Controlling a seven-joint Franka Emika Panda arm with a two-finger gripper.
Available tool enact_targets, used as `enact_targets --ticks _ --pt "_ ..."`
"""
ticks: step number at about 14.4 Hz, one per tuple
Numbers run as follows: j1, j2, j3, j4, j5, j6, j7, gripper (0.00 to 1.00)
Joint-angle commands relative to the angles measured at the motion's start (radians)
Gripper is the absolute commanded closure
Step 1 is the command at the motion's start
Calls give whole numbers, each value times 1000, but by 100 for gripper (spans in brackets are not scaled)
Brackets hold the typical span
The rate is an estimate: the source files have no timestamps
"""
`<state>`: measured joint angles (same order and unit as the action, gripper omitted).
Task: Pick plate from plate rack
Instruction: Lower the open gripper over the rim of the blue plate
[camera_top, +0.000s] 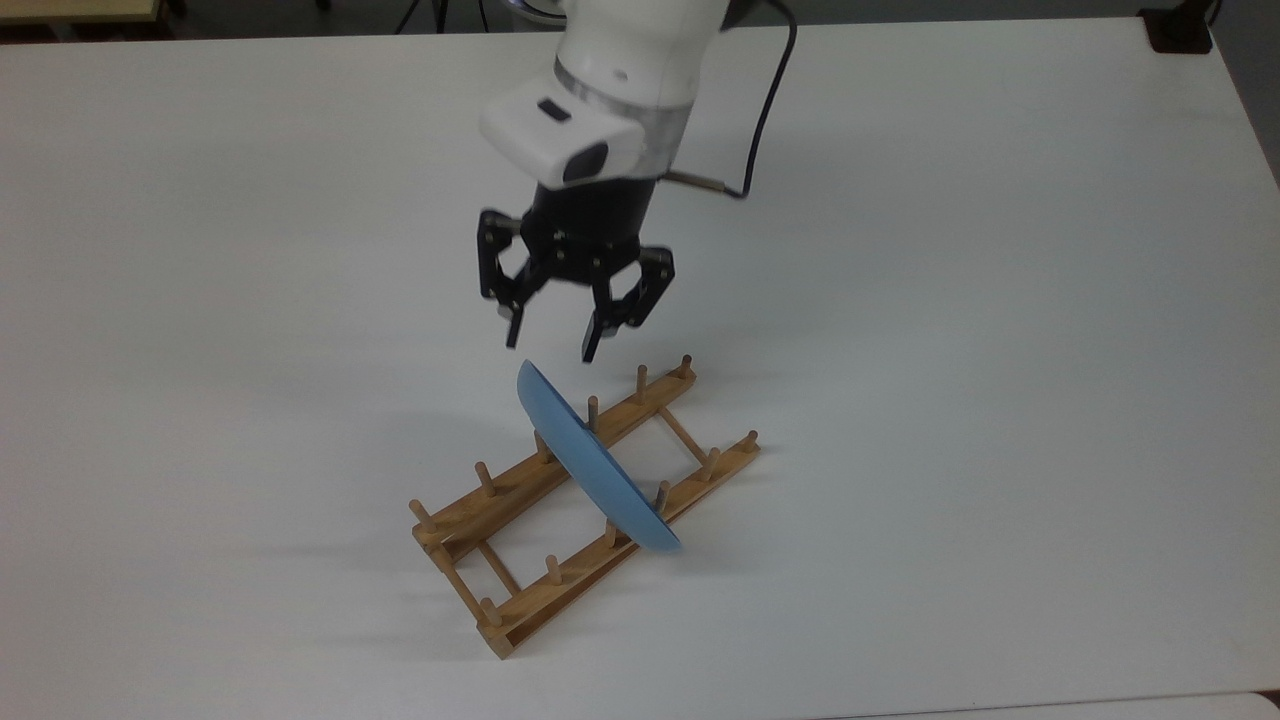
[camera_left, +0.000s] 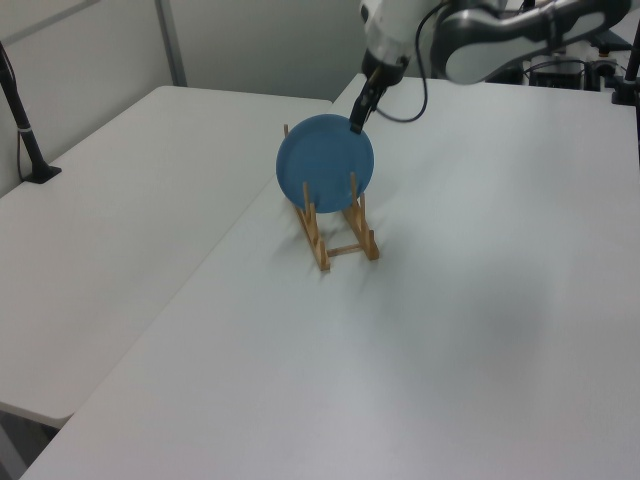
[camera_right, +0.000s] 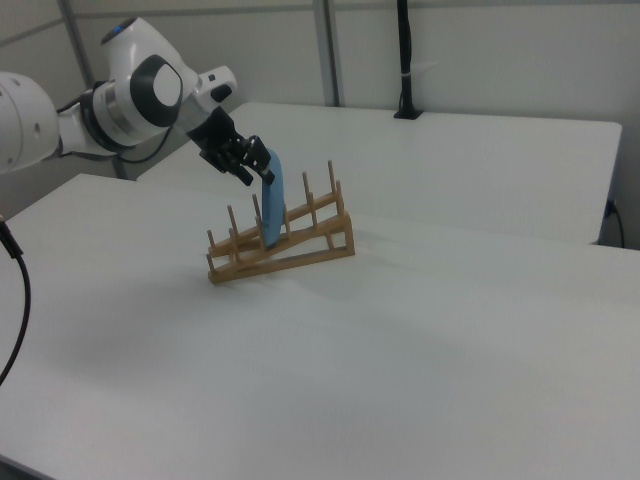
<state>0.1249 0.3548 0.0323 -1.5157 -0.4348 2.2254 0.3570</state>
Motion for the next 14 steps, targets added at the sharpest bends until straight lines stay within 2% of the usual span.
enact_targets --ticks 1,6,14 --pt "4 61 -8 68 -35 8 23 43" --pt "4 96 -14 84 -67 49 36 53" --pt "6 90 -14 103 -67 48 43 53"
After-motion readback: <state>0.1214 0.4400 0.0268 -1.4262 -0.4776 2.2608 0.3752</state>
